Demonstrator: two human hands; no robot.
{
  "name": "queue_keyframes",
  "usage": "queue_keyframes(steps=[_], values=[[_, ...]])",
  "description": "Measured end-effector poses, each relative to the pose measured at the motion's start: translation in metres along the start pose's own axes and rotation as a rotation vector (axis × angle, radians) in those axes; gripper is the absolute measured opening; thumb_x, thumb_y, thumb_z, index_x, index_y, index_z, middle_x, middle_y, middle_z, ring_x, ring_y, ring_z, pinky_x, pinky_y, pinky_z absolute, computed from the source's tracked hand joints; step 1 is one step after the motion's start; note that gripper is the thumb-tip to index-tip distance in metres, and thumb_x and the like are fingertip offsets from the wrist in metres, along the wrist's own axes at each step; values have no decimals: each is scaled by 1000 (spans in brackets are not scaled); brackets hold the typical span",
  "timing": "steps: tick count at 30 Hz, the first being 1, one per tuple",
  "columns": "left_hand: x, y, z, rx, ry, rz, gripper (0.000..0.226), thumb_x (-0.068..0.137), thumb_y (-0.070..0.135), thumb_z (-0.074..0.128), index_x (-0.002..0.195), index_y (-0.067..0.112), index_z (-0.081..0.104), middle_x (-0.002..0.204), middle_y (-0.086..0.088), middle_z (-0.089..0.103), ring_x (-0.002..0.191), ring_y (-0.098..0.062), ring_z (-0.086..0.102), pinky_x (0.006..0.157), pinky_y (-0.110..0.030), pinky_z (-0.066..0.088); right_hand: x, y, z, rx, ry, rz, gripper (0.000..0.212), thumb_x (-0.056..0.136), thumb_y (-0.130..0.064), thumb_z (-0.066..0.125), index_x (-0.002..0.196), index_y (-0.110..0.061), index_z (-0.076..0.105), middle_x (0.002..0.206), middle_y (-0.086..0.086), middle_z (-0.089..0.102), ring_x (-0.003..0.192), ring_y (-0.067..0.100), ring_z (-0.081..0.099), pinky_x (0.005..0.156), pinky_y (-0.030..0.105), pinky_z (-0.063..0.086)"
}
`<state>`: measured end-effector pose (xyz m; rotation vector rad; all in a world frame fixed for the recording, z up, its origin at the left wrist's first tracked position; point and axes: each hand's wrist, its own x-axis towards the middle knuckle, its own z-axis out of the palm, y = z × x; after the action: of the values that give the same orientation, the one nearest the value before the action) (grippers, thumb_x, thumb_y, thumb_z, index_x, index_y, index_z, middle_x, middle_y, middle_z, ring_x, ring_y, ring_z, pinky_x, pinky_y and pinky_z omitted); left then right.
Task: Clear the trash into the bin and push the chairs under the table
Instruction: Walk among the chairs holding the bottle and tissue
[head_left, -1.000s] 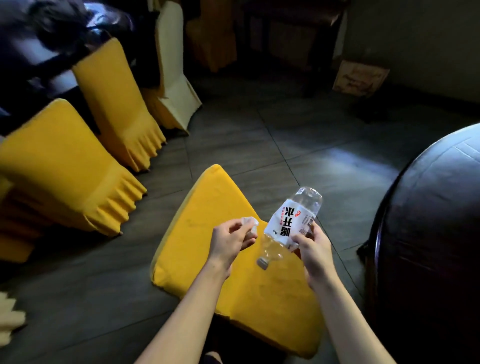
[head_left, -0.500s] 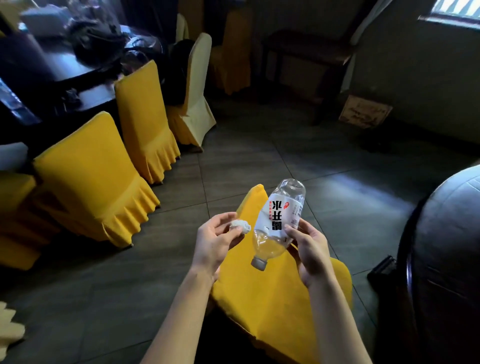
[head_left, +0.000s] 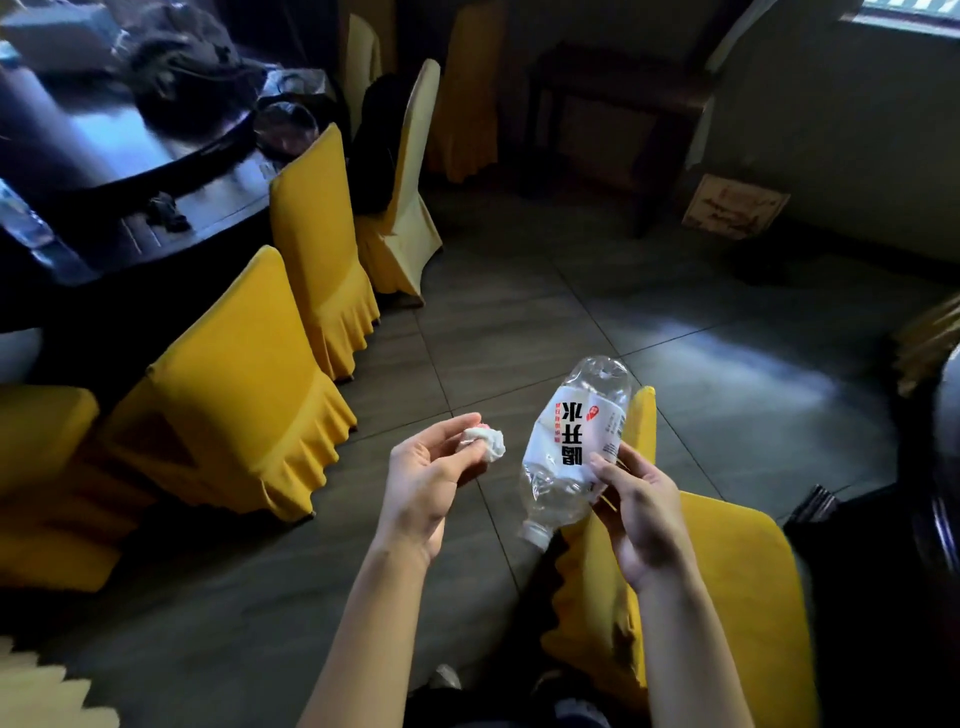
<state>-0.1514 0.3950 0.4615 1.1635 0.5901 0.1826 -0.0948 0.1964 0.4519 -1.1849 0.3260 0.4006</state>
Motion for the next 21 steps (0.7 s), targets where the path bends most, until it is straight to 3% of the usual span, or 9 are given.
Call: queue_keyframes(steps=[5, 13, 16, 19, 21], values=[[25, 6, -19, -3, 15, -20, 30, 91, -5, 66, 114, 14, 73, 101, -1, 80, 99, -13, 74, 73, -20, 57, 9, 1, 27, -40, -8, -6, 24, 94, 1, 64, 109, -13, 76, 101, 12, 81, 81, 20, 76, 65, 25, 61], [116, 21, -6, 30, 23, -29, 30, 90, -7, 64, 101, 16, 79, 97, -9, 78, 88, -15, 71, 72, -22, 56, 92, -9, 50, -42, 39, 10, 25, 93, 1, 64, 112, -10, 75, 107, 17, 79, 86, 25, 76, 74, 32, 61], [167, 35, 12, 49, 7, -19, 32, 91, -6, 64, 96, 21, 81, 96, -6, 78, 89, -15, 72, 71, -22, 56, 144, -29, 60, -10, 37, -12, 23, 93, 1, 64, 109, -11, 76, 105, 16, 79, 84, 23, 76, 70, 30, 62], [216, 56, 33, 67, -12, 7, 31, 91, -3, 67, 101, 23, 80, 99, -5, 79, 92, -14, 73, 71, -21, 56, 195, -52, 76, 33, 32, -17, 25, 94, 3, 62, 114, -6, 74, 104, 17, 79, 78, 21, 75, 60, 24, 59], [244, 70, 48, 58, -23, 21, 31, 90, -2, 69, 110, 21, 77, 98, -4, 79, 92, -13, 74, 71, -21, 56, 222, -66, 84, 34, 18, -26, 25, 93, 2, 64, 115, -6, 74, 107, 18, 79, 83, 25, 73, 67, 29, 58]])
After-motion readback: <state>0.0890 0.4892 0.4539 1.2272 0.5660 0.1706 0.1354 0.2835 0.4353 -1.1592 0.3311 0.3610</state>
